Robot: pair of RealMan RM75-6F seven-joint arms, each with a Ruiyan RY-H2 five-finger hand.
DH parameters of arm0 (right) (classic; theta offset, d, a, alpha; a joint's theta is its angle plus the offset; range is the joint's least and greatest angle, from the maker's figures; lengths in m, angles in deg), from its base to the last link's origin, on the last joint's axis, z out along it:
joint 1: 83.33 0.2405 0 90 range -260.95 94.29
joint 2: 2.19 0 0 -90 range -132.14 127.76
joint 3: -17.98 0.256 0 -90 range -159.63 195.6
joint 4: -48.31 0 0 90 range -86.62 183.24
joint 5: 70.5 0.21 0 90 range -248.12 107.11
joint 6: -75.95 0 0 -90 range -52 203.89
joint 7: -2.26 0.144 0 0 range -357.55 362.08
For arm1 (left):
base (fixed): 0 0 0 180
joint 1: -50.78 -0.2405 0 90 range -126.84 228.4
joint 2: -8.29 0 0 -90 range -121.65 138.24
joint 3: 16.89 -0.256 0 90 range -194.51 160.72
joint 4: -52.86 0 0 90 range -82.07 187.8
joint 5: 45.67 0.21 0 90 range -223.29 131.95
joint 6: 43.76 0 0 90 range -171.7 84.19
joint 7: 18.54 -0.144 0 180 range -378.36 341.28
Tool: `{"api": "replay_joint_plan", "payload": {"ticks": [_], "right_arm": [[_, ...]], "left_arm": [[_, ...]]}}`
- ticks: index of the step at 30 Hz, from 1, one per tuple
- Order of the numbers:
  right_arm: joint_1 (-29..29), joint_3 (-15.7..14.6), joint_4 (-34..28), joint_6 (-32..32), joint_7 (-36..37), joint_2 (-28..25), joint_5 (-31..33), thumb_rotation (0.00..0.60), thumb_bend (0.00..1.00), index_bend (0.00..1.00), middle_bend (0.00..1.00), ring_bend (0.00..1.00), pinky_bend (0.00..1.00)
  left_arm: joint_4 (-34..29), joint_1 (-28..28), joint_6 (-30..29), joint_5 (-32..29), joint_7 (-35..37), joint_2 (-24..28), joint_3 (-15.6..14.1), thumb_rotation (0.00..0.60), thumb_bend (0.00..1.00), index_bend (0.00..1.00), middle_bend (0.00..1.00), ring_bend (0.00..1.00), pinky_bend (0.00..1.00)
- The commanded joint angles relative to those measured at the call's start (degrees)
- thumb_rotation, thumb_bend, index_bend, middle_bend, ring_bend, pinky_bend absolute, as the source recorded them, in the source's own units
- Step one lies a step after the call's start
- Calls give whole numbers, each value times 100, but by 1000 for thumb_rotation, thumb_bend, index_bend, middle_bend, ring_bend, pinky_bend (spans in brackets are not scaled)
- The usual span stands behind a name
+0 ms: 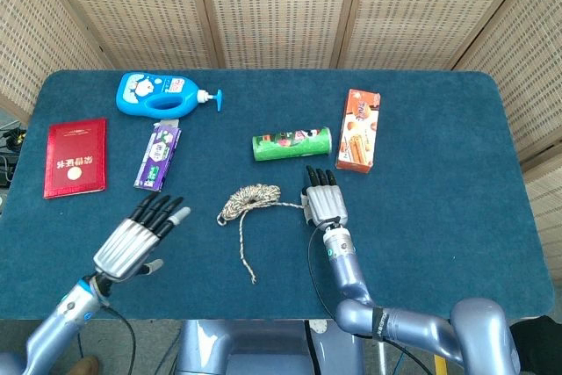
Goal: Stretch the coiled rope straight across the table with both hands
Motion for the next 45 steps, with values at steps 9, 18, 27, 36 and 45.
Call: {"api": "replay_joint_plan", "payload": {"ticks": [9,18,27,36,45], "right_arm": [[40,82,-30,103,-18,-17,114,600,469,688,0,0,33],[76,118,13,122,-77,-22,219,600,469,688,0,0,33],[83,116,3,97,-161,-52,309,600,469,688,0,0,33],[69,169,36,145,-98,-96,398,600,472,688,0,0,33],[72,161,171,213,-26,-76,435,600,472,688,0,0,33]], "left_arm": [[873,1429,1439,-31,408,-1220,266,600,236,482,0,0,0],[1026,1747,1977,-442,-39,-1495,166,600,253,484,0,0,0],[1290,1915,2193,-807,-335,-1873,87,600,272,483,0,0,0],[1438,2010,2213,-1126,-527,-2116,88,600,293,483,0,0,0],[1635,2096,2260,-1338,-563,-2234,68,600,293,494,0,0,0]]}}
